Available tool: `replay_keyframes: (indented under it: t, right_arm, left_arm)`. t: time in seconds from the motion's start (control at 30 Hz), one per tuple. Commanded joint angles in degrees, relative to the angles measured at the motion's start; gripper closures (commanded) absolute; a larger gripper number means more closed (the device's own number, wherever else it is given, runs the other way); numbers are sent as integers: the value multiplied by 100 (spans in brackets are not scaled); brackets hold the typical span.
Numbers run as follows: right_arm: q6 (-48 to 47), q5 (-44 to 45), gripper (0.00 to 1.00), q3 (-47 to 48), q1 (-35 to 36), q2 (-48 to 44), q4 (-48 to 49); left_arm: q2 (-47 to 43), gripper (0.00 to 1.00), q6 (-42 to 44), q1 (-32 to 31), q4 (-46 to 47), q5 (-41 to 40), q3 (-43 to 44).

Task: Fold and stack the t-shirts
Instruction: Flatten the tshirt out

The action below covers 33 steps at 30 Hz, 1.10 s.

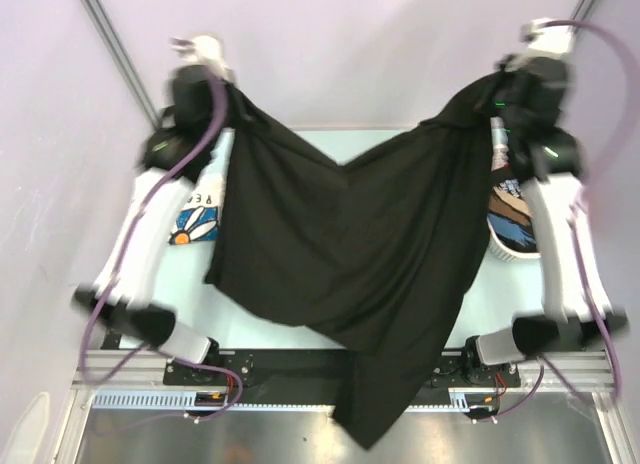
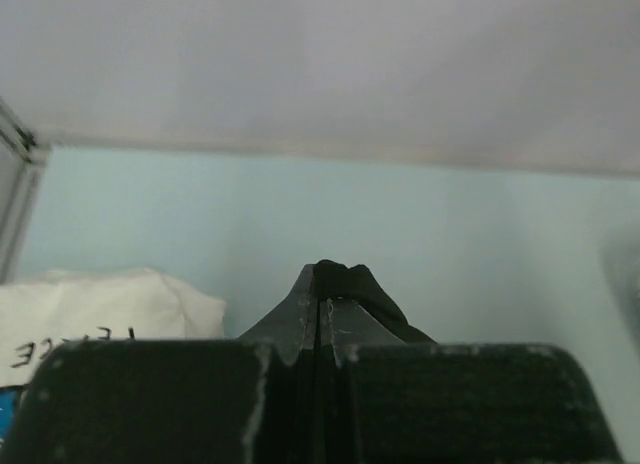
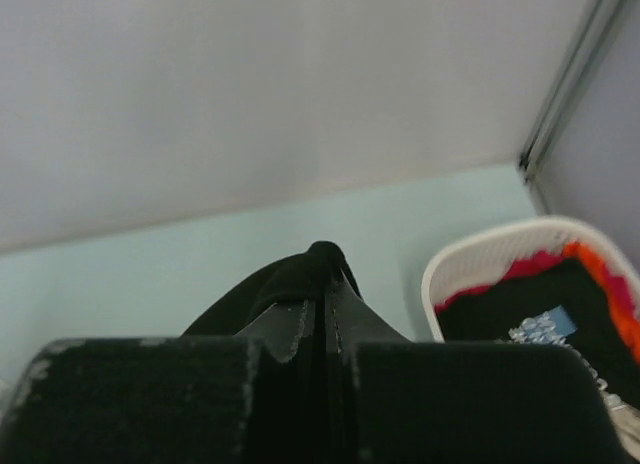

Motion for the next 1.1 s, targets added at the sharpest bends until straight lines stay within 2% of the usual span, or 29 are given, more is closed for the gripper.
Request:
replay_keyframes:
  t: [0.0, 0.13, 0.17, 0.23, 0.27, 0.3, 0.33, 0.37, 0.4, 0.53, 0.57, 0.6, 0.63, 0.67, 0.7, 0.77, 0.83, 0.93, 0.97, 1.03, 1.07]
  right_arm:
    - [-106, -131, 100, -471, -52, 1253, 943]
    - [-273, -438, 100, -113, -35, 2694, 1471]
    - [-335, -413, 100, 202, 18, 3358, 1524]
    - [-440, -412, 100, 792, 44, 4082, 1533]
    - [-467, -386, 100, 1534, 62, 4416, 1490]
    - [-441, -342, 100, 1968, 71, 5142, 1394]
    - [-432, -281, 100, 2372, 71, 5462, 1297]
    - [-397, -280, 100, 2994, 62, 5709, 1314]
    - [-318, -272, 100, 3114, 45, 6034, 1409]
    - [-300, 9, 100, 3378, 53, 6492, 2121]
    - [-274, 88, 90, 3352, 36, 6529, 2192]
    - [-256, 141, 69, 3256, 36, 6555, 2262]
    - [-265, 176, 53, 3247, 27, 6642, 2254]
    - [-274, 194, 26, 3238, 27, 6652, 2202]
    - [-230, 255, 15, 3186, 18, 6635, 2140]
    - [-212, 509, 1, 2844, 44, 6346, 2008]
    - [-273, 729, 0, 2458, 79, 6012, 2008]
    - [-370, 1002, 0, 1500, 124, 5011, 2017]
    - [-353, 1029, 0, 1080, 132, 4495, 1938]
    - [-116, 933, 0, 665, 106, 3869, 1570]
    - [6, 845, 0, 201, 54, 3274, 1421]
  left_arm:
    - [1137, 100, -112, 181, 281, 505, -221]
    - [2299, 100, -313, 576, 282, 953, 174]
    - [2754, 100, -348, 621, 282, 953, 271]
    - [3257, 100, -436, 752, 38, 813, 770]
    - [3712, 100, -454, 805, -17, 804, 981]
    - [3925, 100, -567, 867, -104, 751, 1453]
    - [4110, 100, -595, 980, -175, 759, 1676]
    - [4451, 100, -586, 1034, -228, 786, 1895]
    - [4603, 100, -656, 1086, -280, 777, 2315]
    - [4885, 100, -911, 1403, -131, 1154, 2319]
    - [5016, 100, -885, 1429, -114, 1233, 2354]
    - [5052, 94, -824, 1447, -79, 1382, 2337]
    - [5078, 70, -815, 1473, -70, 1531, 2328]
    - [5079, 40, -823, 1482, -87, 1524, 2328]
    - [5044, 1, -806, 1474, -96, 1507, 2285]
    - [4798, 0, -762, 1474, -88, 1375, 2162]
    - [4526, 0, -709, 1474, -18, 1331, 1837]
    - [3876, 0, -683, 1474, 88, 1533, 1196]
    - [3535, 0, -691, 1474, 106, 1855, 768]
    - [2964, 0, -718, 1474, 123, 1998, 204]
    - [2778, 0, -753, 1474, 97, 2042, -434]
